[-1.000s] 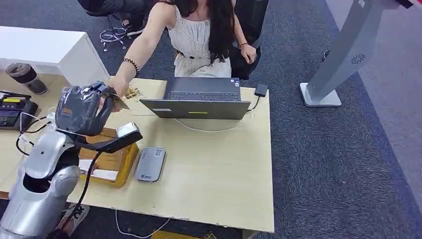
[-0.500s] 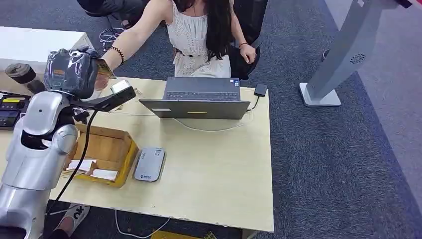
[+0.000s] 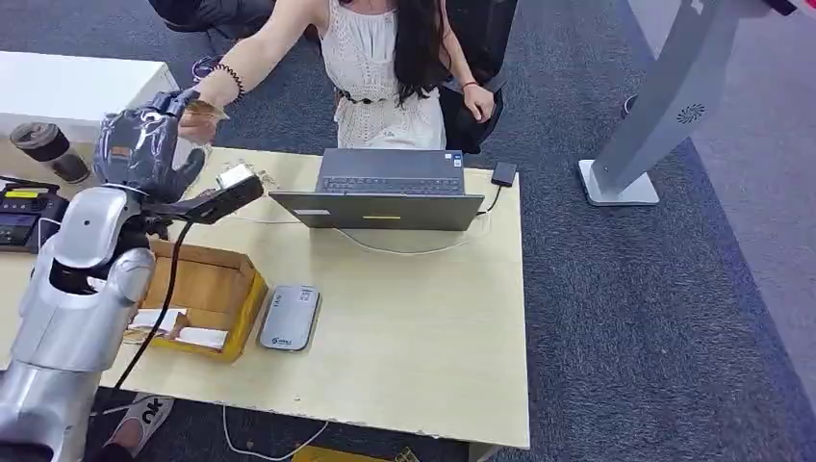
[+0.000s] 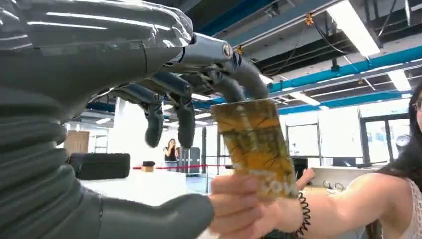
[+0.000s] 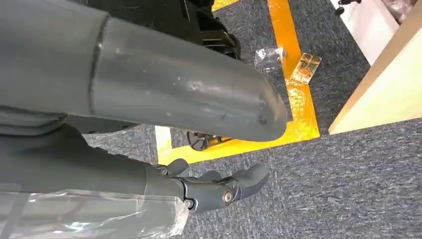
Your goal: Pass the card to the sensor for recognition and then transmit it.
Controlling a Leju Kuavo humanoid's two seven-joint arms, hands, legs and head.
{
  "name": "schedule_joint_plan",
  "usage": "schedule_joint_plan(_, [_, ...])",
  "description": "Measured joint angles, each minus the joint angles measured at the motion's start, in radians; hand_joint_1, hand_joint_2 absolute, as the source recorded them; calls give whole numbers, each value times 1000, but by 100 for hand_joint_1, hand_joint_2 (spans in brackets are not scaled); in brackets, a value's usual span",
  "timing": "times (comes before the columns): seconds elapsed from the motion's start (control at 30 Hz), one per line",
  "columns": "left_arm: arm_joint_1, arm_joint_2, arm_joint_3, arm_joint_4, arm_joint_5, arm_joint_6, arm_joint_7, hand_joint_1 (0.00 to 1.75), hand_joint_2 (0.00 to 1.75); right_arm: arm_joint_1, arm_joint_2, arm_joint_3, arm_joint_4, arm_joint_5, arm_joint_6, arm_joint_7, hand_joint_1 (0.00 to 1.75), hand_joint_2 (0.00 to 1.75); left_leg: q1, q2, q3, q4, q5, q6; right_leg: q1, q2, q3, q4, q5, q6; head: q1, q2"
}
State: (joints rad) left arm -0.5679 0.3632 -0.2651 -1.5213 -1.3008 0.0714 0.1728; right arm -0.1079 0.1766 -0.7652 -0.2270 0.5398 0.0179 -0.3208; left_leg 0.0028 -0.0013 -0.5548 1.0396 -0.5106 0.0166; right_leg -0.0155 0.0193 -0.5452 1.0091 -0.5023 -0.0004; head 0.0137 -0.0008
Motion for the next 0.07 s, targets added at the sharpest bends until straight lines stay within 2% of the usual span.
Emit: schedule_joint_plan(0.07, [31,6,0,0,2,31,0,0,175,3,0,0,0,-1,-1,0,0,0,0,0,0,0,0,0,0,0,0,0,0,0,0,0])
